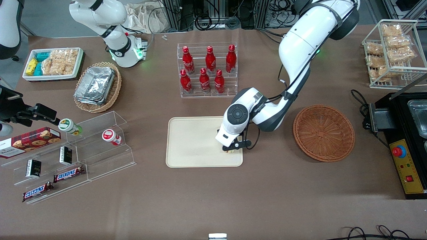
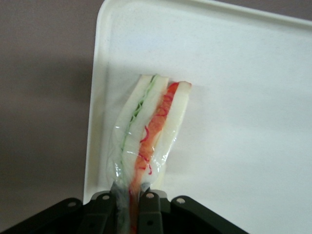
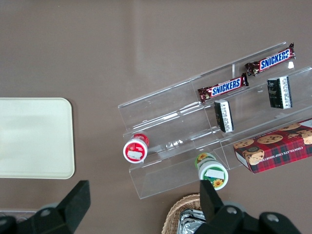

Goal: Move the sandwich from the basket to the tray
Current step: 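Lower the sandwich onto the tray and open the left gripper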

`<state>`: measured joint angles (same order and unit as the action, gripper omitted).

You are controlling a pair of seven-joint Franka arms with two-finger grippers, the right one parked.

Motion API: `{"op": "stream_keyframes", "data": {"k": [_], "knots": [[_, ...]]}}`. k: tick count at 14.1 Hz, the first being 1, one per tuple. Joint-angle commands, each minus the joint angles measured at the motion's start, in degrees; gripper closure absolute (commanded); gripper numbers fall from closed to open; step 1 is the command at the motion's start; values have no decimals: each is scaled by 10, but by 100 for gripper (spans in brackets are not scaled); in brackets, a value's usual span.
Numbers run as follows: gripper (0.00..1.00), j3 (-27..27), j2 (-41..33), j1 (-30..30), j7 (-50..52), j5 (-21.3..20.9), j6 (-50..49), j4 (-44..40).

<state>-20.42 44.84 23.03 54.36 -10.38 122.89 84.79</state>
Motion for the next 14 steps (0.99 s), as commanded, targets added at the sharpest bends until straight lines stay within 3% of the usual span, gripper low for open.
{"op": "stream_keyframes", "data": {"k": [1,2,3,10,14], "knots": [[92,3,13,6,-7,-20,-6,-16],[59,3,13,6,-7,-20,-4,-16],[1,4,13,6,-7,-24,-3,-16],[0,6,-46,-3,10,-14,-8,-25],[0,6,-122,-70,44,-20,-47,-23]]}}
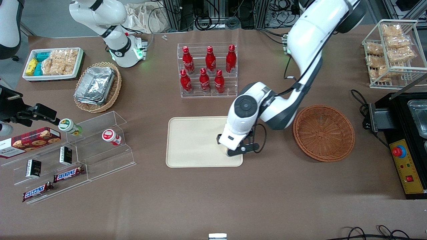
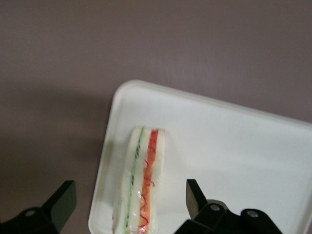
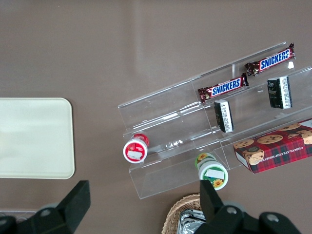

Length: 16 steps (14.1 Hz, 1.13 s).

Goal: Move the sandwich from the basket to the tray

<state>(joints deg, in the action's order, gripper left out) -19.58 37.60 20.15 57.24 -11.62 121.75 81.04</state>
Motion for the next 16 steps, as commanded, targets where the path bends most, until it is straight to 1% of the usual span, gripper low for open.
{"op": "stream_keyframes", "data": {"k": [1,3,5,6,7,8,11,13,16], "knots": [[0,-3,-72,-60,8,-7,-70,15],[0,-5,-113,-108,-11,-3,-113,22],[0,-5,-150,-148,-67,5,-146,28],[0,-5,-173,-168,-82,20,-154,38],[0,-5,-198,-189,-105,41,-157,54],[0,-5,-228,-213,-140,53,-157,80],[0,-5,-298,-263,-225,70,-147,163],[0,-4,-315,-289,-292,71,-146,190],[0,-4,-316,-332,-384,72,-157,197]]}}
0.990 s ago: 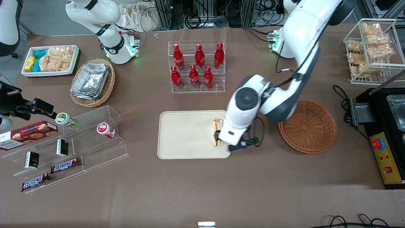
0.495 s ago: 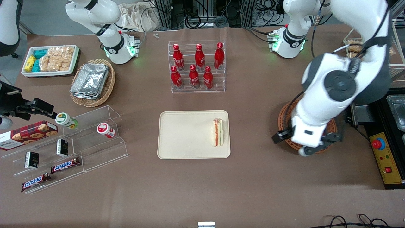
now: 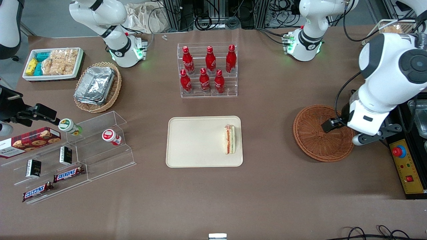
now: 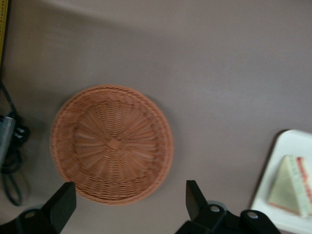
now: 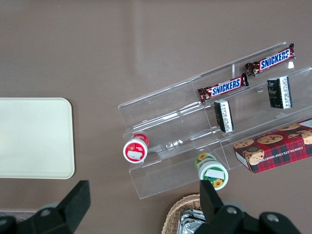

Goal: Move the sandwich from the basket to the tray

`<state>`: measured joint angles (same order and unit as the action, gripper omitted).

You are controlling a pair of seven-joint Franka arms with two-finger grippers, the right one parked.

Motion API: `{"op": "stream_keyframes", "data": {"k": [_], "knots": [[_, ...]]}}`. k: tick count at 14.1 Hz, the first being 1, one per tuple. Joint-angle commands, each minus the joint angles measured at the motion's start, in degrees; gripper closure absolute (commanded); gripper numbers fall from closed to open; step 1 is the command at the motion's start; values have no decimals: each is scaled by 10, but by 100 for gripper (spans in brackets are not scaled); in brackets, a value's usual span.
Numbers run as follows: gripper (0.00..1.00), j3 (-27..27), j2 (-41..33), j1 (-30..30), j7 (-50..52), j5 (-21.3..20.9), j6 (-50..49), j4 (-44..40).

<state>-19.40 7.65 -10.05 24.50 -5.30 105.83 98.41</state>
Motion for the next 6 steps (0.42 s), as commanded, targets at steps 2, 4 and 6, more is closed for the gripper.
{"op": "stream_keyframes", "data": {"k": [2,4,6], "knots": [[0,-5,-21,-48,-92,9,-14,23],[0,-5,-3,-54,-111,6,-26,-10],[0,-5,14,-54,-139,6,-61,-60]]}}
